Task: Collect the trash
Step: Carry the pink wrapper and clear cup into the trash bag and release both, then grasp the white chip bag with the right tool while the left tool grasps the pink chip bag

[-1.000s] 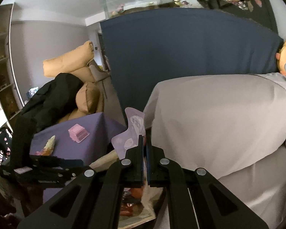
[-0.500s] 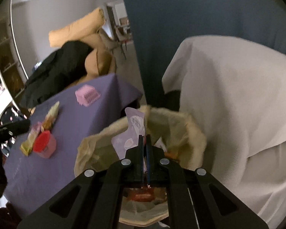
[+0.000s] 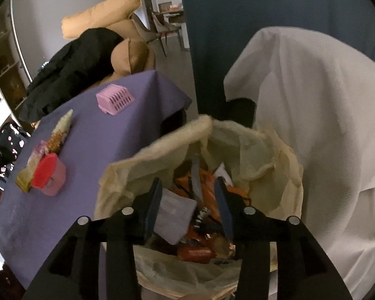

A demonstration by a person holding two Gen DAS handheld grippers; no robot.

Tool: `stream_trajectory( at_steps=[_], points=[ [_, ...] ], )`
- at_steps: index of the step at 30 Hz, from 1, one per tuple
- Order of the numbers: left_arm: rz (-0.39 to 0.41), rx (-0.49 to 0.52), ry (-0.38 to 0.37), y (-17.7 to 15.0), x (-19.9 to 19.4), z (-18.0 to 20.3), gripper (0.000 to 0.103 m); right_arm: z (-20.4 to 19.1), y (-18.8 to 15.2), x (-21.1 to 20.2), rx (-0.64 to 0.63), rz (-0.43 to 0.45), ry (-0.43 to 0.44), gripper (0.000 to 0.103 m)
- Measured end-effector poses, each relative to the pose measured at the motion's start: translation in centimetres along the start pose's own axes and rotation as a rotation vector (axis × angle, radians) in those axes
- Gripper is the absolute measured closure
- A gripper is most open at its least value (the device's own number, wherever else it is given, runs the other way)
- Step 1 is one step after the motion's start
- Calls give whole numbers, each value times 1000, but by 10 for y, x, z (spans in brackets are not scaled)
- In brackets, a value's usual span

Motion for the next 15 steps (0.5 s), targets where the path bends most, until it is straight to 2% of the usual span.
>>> stream_trajectory(
  at_steps=[5,7,8,9,12,15],
  points=[
    [-2,-52,31,-4,0,-28,45,-28,17,-17,-49,50,27,61],
    [-3,-65,38,-7,-1,-35,45,-44,24,-20,-74,57,52,52],
    [-4,-70,41,-8,-1,-38,45,-52,27,-20,-88,59,64,43],
    [-4,-76,46,-9,-2,-42,45,-61,30,-20,-103,60,77,41],
    [-7,-88,54,-12,-4,-51,45,-98,38,-12,-179,17,123,41],
    [-4,-101,60,-14,-7,-62,45,-131,41,-2,-243,-20,127,41]
  ],
)
Point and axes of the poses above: each gripper's, at about its wrist camera, not at the fingertips, and x roughly the way its jaws point, z to its right, y to its top, the point moved 8 cm from there along x, roughly the way its jaws point, and after that the axes turned 14 degrees about -z, right-handed, at the moved point
